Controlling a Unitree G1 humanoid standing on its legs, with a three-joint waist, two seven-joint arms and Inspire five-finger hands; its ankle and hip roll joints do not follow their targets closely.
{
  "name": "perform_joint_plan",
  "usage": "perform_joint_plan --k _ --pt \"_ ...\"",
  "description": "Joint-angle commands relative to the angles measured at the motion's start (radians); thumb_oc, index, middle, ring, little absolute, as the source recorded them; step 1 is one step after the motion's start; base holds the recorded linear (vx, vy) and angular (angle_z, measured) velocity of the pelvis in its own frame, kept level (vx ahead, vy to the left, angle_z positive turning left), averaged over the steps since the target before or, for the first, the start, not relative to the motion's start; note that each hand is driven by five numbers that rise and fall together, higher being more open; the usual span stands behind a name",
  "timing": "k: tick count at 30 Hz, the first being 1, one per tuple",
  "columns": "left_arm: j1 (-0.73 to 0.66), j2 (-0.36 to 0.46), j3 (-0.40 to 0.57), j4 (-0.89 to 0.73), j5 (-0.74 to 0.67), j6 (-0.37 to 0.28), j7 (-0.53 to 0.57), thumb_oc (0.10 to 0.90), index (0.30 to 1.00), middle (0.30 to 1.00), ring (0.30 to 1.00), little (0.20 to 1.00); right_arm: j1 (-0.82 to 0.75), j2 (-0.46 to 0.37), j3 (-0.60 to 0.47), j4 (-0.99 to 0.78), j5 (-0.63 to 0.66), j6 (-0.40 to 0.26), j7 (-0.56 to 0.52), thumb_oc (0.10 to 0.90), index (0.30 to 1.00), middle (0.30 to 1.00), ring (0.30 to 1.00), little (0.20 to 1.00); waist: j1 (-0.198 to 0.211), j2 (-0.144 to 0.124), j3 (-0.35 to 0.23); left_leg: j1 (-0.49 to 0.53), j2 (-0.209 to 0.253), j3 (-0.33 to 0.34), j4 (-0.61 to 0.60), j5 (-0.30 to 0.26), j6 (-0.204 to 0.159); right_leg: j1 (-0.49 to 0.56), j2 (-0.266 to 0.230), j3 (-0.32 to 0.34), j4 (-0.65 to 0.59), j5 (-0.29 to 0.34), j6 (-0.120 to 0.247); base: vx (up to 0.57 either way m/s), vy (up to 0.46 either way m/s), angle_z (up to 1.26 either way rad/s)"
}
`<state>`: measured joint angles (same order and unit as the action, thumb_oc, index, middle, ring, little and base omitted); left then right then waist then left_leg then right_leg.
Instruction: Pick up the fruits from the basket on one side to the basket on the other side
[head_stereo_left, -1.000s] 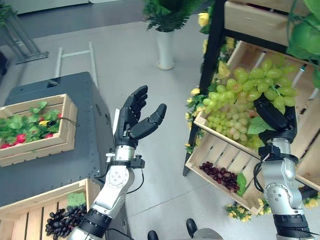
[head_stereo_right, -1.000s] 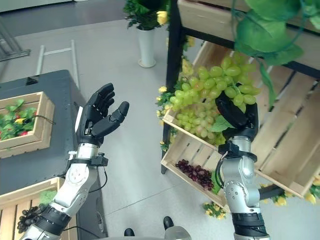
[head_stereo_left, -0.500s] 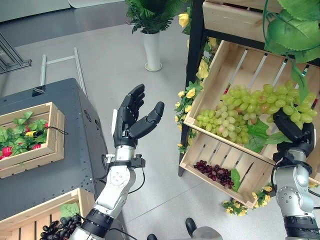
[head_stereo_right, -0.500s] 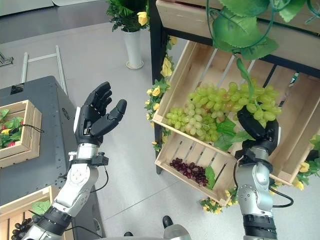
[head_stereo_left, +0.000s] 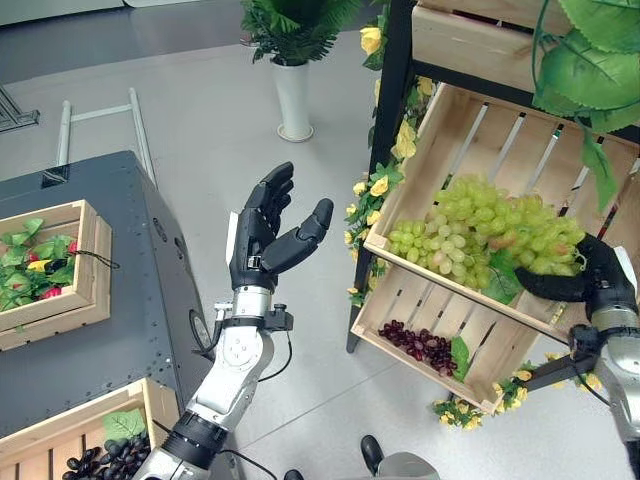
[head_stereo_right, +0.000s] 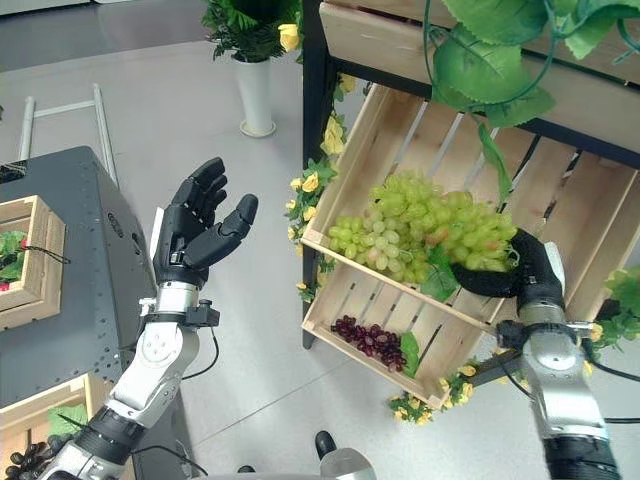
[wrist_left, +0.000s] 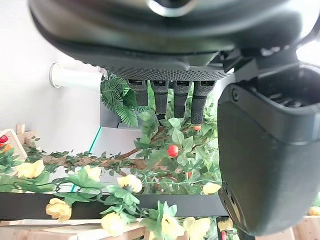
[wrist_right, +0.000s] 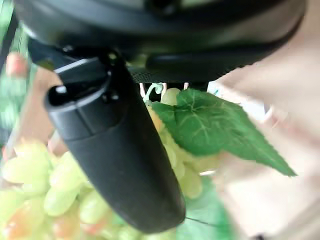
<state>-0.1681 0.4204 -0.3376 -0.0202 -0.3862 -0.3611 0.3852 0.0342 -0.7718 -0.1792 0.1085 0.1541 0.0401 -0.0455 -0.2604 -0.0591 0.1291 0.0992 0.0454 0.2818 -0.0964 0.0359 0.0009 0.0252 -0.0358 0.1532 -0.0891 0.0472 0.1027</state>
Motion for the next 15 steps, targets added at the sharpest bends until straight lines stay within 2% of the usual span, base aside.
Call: perform_joint_plan --k 1,5,9,13,15 --pt "-0.140 0.032 0.012 -0.051 0.071 -0.070 0.013 0.800 0.900 0.900 0.900 0.900 -0.011 -0.108 -0.056 0.034 -0.090 -0.033 -0.002 0.800 0.900 0.900 0.900 0.900 -0.001 -0.013 -0.071 0.022 0.020 -0.016 0.009 -0.094 -0.003 -0.038 0.051 -0.042 0.007 0.034 -0.003 0.00 0.000 0.00" --pt "-0.137 0.036 0.027 -0.058 0.086 -0.062 0.018 0.800 0.900 0.900 0.900 0.900 0.032 -0.132 -0.094 -0.016 -0.154 -0.077 -0.004 0.800 0.900 0.900 0.900 0.900 -0.014 -0.016 -0.069 0.023 0.020 -0.009 0.009 -0.098 -0.001 -0.042 0.055 -0.032 0.006 0.035 0.000 0.00 0.000 0.00" --pt "-0.130 0.044 0.040 -0.060 0.082 -0.065 0.010 0.800 0.900 0.900 0.900 0.900 0.067 -0.131 -0.142 -0.079 -0.142 -0.118 -0.057 0.800 0.900 0.900 0.900 0.900 -0.023 -0.014 -0.070 0.022 0.021 0.001 0.009 -0.099 0.001 -0.046 0.057 -0.021 0.008 0.036 0.003 0.00 0.006 -0.05" --pt "-0.129 0.039 0.053 -0.062 0.079 -0.060 0.006 0.800 0.900 0.900 0.900 0.900 0.068 -0.100 -0.202 -0.178 0.008 -0.226 -0.078 0.800 0.900 0.900 0.900 0.900 -0.038 -0.005 -0.060 0.035 0.022 0.006 0.009 -0.110 0.007 -0.042 0.058 -0.016 0.014 0.029 0.007 0.00 0.028 -0.07" --pt "-0.122 0.035 0.063 -0.059 0.081 -0.063 -0.005 0.800 0.900 0.900 0.900 0.900 0.060 -0.069 -0.219 -0.219 0.027 -0.260 -0.094 0.800 0.900 0.900 0.900 0.900 -0.037 -0.002 -0.063 0.033 0.020 0.011 0.009 -0.109 0.007 -0.045 0.058 -0.011 0.015 0.030 0.006 0.01 0.031 -0.15"
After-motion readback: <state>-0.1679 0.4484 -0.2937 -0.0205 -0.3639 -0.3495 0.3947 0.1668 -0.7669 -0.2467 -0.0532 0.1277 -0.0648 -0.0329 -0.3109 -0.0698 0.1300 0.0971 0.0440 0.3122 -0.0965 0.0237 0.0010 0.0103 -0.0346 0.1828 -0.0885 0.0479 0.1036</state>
